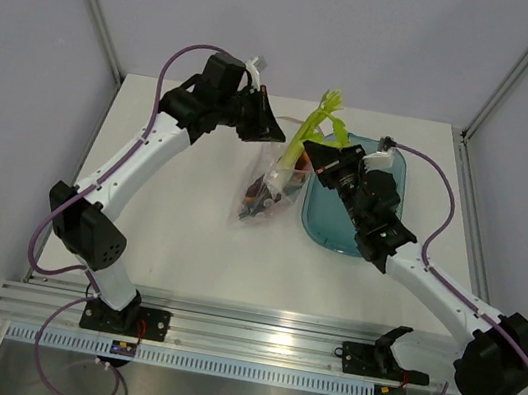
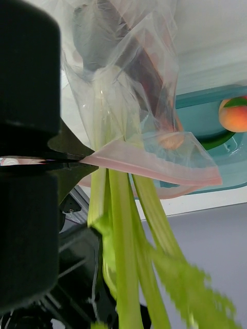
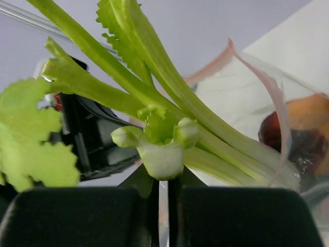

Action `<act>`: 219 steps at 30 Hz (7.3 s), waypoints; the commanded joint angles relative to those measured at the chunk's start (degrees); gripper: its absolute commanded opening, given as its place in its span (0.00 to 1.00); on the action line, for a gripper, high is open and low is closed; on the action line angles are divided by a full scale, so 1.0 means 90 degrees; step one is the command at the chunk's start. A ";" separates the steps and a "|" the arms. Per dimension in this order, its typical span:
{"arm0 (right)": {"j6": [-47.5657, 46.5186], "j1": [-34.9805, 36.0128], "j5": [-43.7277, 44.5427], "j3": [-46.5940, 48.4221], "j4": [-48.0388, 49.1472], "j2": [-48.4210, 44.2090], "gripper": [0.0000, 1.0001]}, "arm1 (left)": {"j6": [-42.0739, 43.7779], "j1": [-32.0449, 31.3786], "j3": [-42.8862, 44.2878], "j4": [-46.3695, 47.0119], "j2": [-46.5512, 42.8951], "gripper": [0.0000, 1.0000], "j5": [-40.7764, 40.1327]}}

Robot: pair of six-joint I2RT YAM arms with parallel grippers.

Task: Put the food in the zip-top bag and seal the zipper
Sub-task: Place the fake vegetable in the zipper food storage bag, then adjust the zipper food storage bag at the center of the board.

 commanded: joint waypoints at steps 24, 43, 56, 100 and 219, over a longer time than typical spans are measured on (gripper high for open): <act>-0.1115 0.0230 -0.0348 0.1648 -0.4852 0.0099 0.24 | -0.0037 0.0004 -0.0283 0.0627 -0.0448 0.00 0.0474; -0.0511 0.0220 0.1313 0.0390 -0.5420 -0.2246 0.65 | -0.0281 0.0112 -0.0390 0.0774 -0.0838 0.00 0.0581; -0.0647 0.0220 0.0581 0.0818 -0.4735 -0.1017 0.69 | -0.0310 0.0121 -0.0449 0.0842 -0.0897 0.00 0.0620; -0.2522 0.0503 -0.1325 0.4072 -0.5340 0.2050 0.00 | 0.0832 0.1469 -0.0789 0.0090 -0.1171 0.00 0.0572; -0.2542 0.0513 0.0277 0.2693 -0.6356 -0.0234 0.45 | 0.0998 -0.0015 -0.0517 0.0031 -0.1131 0.00 0.1040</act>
